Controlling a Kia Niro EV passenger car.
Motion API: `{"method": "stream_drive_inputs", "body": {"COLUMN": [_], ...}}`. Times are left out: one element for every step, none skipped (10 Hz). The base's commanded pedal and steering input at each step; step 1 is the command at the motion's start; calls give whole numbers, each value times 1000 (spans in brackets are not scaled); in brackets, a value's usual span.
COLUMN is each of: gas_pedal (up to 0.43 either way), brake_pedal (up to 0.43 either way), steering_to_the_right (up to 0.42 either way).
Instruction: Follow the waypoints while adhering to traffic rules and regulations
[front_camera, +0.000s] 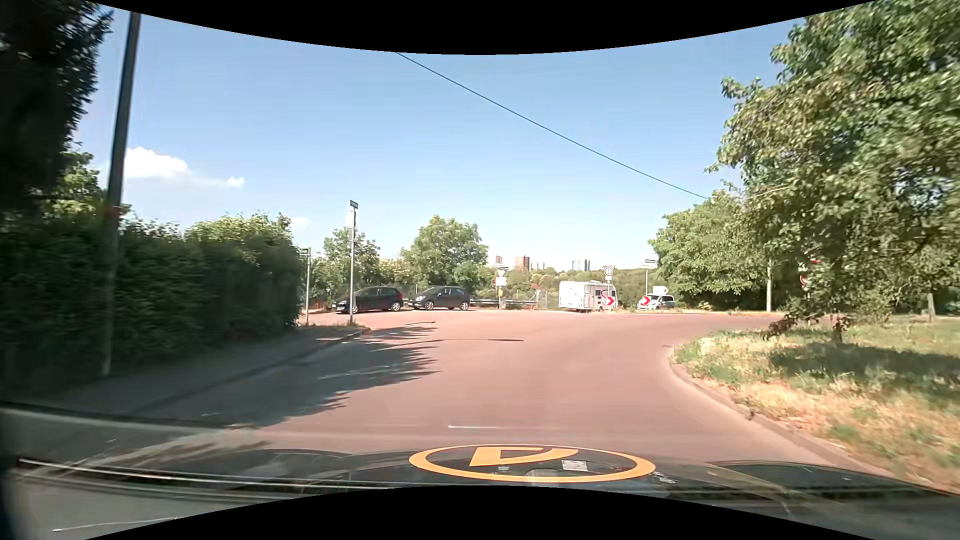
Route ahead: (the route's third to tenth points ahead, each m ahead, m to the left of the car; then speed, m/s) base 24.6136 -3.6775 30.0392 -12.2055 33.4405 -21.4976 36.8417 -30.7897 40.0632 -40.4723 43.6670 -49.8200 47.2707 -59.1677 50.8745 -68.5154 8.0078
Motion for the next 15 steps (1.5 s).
{"method": "stream_drive_inputs", "body": {"gas_pedal": [28, 28, 28, 28, 28, 28, 28, 28, 28, 28, 47, 59, 59, 59, 98], "brake_pedal": [0, 0, 0, 0, 0, 0, 0, 0, 0, 0, 0, 0, 0, 0, 0], "steering_to_the_right": [80, 81, 82, 87, 97, 111, 125, 138, 153, 168, 175, 182, 187, 188, 188]}}
